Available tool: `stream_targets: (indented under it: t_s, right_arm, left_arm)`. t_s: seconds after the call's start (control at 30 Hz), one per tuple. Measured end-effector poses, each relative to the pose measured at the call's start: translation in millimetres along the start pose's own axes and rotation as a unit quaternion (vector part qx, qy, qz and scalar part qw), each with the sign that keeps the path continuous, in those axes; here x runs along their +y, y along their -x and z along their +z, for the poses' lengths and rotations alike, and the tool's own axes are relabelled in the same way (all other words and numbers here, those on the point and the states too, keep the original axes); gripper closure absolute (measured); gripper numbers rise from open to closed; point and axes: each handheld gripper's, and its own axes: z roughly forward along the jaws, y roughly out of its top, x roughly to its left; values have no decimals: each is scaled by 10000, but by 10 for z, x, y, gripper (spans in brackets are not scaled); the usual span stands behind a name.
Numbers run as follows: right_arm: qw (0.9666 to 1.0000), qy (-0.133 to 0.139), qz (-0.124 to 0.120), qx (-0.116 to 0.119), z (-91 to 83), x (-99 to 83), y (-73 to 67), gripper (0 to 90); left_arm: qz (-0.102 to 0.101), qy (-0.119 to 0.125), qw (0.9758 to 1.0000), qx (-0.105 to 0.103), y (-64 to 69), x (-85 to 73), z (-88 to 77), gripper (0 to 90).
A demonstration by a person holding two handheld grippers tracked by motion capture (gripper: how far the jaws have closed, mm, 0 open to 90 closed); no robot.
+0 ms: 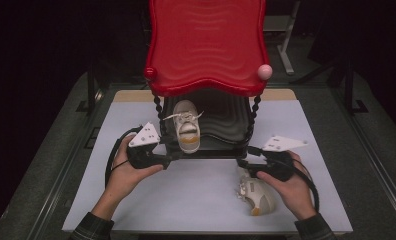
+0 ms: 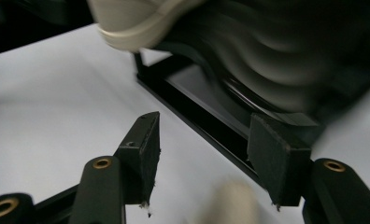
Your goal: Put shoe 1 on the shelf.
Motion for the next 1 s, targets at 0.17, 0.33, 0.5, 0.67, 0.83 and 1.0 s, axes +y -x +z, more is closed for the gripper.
stream_targets:
  t_s: [0.17,0.33,0.5,0.67,0.83,1.0]
  right_arm:
    - [9993,-49,-276,259,350,207,-174,456]
    - [9979,-118,-453,456,643,342,-272,474]
    - [9969,-177,-547,539,814,407,-324,489]
    - [9966,-190,-544,588,897,446,-360,518]
    - [9965,-150,-596,567,907,471,-380,560]
    - [9978,-23,-516,411,933,529,-351,591]
  left_arm:
    - [-37,-153,9999,71,14,-45,99,397]
    - [-27,-217,9996,194,9,-79,174,415]
    - [27,-306,9992,256,8,-91,215,443]
    - [71,-327,9992,231,6,-87,227,457]
    - [92,-323,9992,208,-31,-74,219,486]
    - [171,-303,9986,390,-97,-10,233,552]
